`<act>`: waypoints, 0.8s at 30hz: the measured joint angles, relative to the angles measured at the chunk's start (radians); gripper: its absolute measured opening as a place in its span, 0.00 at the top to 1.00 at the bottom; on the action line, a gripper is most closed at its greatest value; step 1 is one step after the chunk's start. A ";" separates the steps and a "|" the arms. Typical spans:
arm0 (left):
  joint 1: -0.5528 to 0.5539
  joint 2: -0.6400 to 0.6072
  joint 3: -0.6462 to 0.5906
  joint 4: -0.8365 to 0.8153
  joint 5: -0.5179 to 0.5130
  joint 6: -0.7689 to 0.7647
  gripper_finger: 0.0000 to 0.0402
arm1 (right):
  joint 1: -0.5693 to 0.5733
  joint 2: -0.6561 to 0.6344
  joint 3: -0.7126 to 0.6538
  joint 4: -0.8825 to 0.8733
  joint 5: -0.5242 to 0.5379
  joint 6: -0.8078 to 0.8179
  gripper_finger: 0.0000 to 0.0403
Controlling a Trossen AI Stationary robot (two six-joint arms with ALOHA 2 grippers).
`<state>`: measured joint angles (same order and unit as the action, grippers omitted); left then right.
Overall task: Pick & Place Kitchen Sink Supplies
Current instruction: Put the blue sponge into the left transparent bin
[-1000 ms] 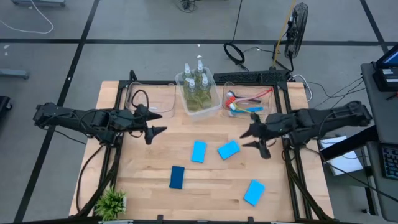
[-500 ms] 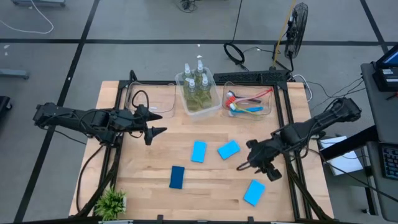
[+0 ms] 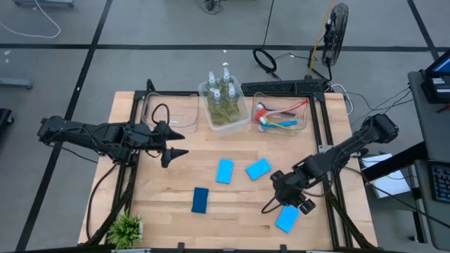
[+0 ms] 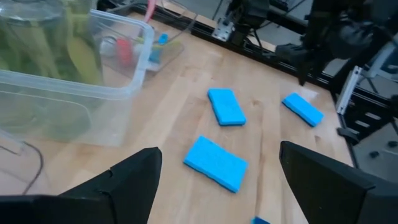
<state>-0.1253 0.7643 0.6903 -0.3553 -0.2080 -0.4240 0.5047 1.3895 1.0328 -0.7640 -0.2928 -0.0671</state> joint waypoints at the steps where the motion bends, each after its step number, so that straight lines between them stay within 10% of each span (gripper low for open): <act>1: 0.000 0.000 0.000 0.000 0.007 0.000 0.18 | 0.005 0.015 0.000 0.003 0.000 -0.004 0.63; 24: 0.000 0.000 0.000 0.000 0.114 0.079 0.19 | 0.100 0.246 0.000 0.071 0.038 0.055 0.63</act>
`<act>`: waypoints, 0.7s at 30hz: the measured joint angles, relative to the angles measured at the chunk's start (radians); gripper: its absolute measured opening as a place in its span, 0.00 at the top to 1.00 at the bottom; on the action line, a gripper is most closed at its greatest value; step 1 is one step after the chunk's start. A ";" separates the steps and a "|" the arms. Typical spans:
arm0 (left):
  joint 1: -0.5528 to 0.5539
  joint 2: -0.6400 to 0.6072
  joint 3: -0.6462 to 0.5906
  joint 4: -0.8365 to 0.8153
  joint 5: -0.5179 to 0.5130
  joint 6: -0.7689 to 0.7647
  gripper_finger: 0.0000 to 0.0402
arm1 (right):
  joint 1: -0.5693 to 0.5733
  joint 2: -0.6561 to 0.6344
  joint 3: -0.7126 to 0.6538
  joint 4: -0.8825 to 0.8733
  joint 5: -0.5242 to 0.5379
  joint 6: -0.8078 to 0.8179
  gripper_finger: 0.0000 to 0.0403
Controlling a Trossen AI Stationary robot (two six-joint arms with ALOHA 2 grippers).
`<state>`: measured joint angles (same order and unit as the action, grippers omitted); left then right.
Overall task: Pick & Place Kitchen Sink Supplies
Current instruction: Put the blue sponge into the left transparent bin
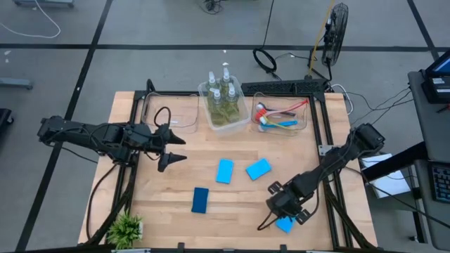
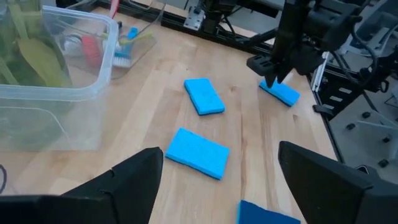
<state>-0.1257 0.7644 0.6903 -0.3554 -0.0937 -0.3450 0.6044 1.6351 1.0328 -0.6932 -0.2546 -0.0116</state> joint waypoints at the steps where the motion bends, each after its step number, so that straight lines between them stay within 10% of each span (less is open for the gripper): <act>1: 0.000 0.000 0.000 0.000 0.000 0.000 0.19 | 0.000 0.006 0.000 0.001 0.001 0.000 0.63; 13: 0.001 0.000 0.000 0.000 0.019 0.001 0.23 | 0.021 0.142 0.005 -0.006 0.077 -0.012 0.64; 21: 0.001 0.000 0.000 -0.010 0.019 0.005 0.24 | 0.026 0.168 0.003 -0.030 0.153 0.057 0.85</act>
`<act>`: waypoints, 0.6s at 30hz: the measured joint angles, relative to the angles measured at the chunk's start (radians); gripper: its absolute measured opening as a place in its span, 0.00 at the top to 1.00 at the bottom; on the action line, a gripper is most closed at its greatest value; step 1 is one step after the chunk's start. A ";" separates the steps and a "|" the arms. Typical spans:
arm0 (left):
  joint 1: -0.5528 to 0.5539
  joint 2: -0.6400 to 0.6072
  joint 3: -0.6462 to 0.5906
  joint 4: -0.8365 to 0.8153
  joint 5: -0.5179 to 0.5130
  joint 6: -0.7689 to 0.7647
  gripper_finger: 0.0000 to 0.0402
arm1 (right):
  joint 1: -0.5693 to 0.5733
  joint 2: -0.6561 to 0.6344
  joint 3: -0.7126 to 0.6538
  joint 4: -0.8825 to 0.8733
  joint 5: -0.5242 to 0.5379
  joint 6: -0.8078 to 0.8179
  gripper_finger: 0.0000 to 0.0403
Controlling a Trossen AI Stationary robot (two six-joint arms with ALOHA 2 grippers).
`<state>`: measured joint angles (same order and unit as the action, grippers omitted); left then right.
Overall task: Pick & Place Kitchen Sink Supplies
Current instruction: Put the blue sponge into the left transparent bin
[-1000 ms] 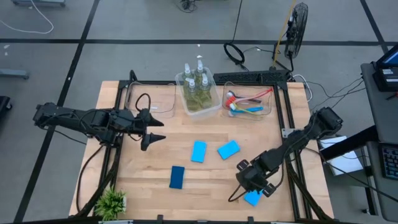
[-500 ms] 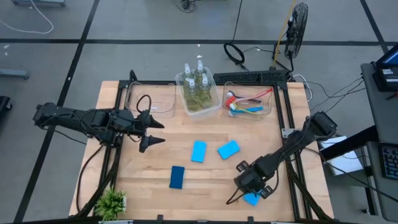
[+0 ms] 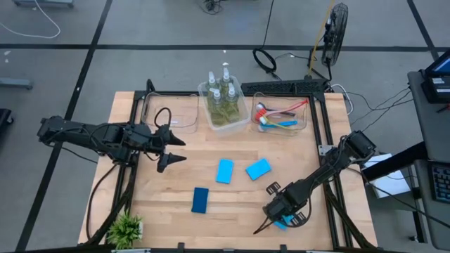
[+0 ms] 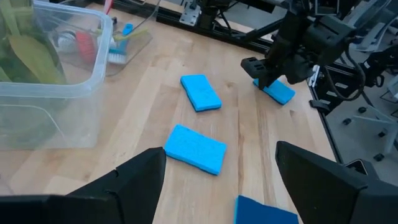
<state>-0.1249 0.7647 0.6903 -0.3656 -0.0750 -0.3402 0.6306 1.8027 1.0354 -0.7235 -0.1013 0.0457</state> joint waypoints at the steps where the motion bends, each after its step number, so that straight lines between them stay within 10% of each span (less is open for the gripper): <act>1: 0.000 0.000 0.000 0.000 0.000 0.001 0.24 | -0.005 0.000 0.000 -0.004 0.020 0.009 0.89; 18: -0.001 0.000 0.000 0.008 -0.003 0.016 0.22 | -0.230 -0.303 0.030 0.228 0.308 0.283 1.00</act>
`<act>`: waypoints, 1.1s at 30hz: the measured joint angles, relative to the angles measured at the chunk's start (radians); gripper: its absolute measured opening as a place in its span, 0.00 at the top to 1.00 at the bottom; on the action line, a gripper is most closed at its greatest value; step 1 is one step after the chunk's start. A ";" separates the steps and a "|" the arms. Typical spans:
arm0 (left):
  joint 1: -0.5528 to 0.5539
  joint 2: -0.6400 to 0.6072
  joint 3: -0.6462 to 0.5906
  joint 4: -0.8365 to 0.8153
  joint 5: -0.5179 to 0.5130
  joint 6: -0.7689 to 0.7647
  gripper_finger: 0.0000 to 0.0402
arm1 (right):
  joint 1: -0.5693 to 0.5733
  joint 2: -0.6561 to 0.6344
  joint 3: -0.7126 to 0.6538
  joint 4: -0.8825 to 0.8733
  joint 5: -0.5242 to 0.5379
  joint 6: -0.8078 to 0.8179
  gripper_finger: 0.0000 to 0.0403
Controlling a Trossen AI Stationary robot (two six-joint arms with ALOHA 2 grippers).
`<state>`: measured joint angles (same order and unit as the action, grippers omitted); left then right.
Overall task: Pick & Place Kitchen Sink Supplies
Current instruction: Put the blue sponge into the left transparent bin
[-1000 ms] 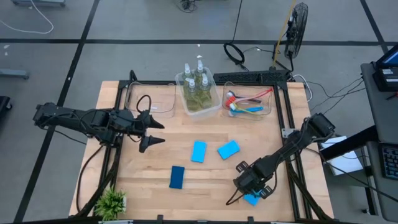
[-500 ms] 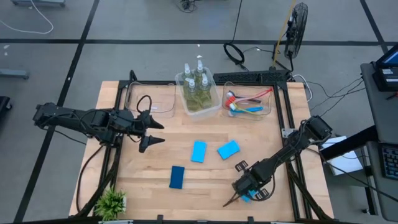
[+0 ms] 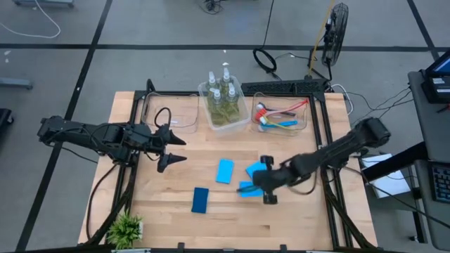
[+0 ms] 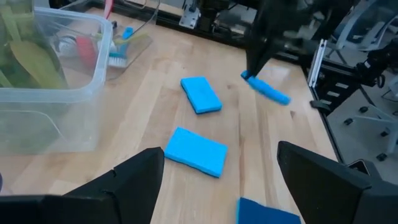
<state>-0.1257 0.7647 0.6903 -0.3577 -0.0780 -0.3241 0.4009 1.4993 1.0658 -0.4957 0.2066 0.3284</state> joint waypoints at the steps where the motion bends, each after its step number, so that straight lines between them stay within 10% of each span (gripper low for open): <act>1: 0.000 0.000 0.000 0.007 0.000 0.000 0.23 | -0.012 -0.031 -0.001 0.054 0.011 0.000 1.00; 15: 0.000 0.074 0.000 0.417 -0.009 0.008 0.21 | -0.156 -0.114 0.002 0.820 0.419 -0.331 1.00; 33: 0.002 0.419 0.000 0.939 -0.248 0.066 0.25 | -0.292 -0.056 0.001 0.940 0.500 -0.366 1.00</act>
<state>-0.1242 1.1840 0.6907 0.5813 -0.3262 -0.2581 0.1091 1.4429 1.0668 0.4438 0.7067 -0.0380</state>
